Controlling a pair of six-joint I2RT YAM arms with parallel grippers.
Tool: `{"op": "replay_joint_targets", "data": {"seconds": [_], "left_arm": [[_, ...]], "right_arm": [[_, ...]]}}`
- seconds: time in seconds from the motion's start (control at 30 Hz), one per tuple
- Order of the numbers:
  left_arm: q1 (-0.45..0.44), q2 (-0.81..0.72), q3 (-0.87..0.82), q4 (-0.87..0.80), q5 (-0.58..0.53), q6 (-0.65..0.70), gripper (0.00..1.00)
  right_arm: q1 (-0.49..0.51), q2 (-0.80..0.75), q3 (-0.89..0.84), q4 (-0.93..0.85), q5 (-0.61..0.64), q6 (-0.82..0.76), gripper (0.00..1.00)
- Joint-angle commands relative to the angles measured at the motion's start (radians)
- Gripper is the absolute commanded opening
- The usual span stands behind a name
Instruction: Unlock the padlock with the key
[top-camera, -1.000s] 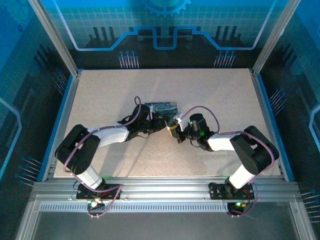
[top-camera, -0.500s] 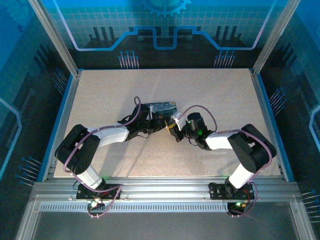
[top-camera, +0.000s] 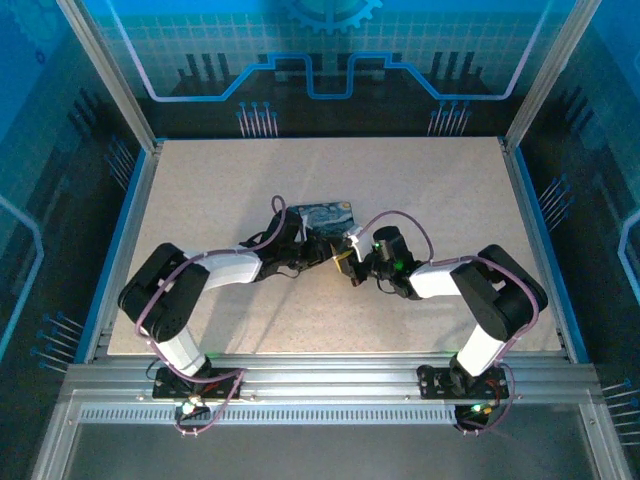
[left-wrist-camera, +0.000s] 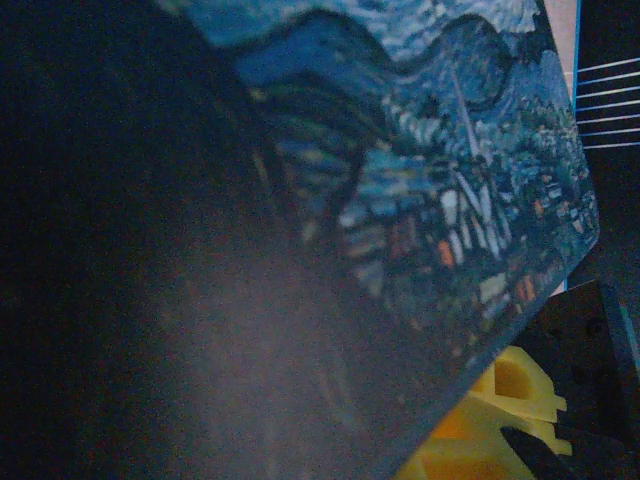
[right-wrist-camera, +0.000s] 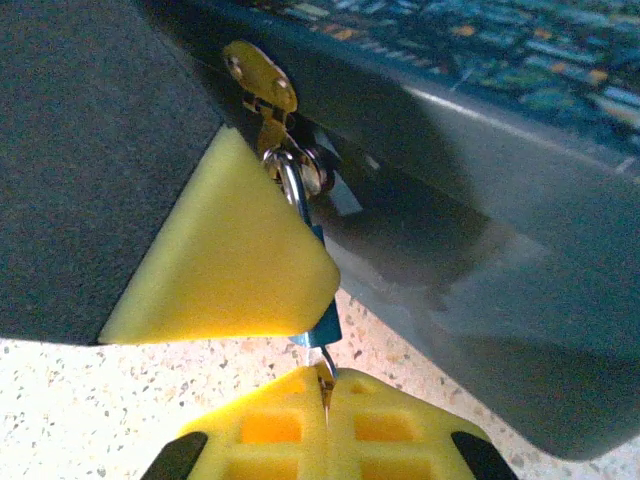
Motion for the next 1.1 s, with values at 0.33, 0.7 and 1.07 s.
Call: {"op": "replay_joint_targets", "data": {"seconds": [0.33,0.7,1.07], "left_arm": [[-0.019,0.042,-0.047,0.129,0.071,-0.044,0.28],[0.020,-0.103,-0.176,0.202,0.057,-0.109,0.54],[0.022,-0.194,-0.371,0.383,-0.116,-0.377,0.55]], "right_arm": [[0.022,-0.032,0.173,-0.374,-0.088,0.154,0.00],[0.023,-0.046,0.183,-0.463,-0.135,0.246,0.00],[0.033,-0.069,0.112,-0.313,-0.175,0.561,0.00]]}}
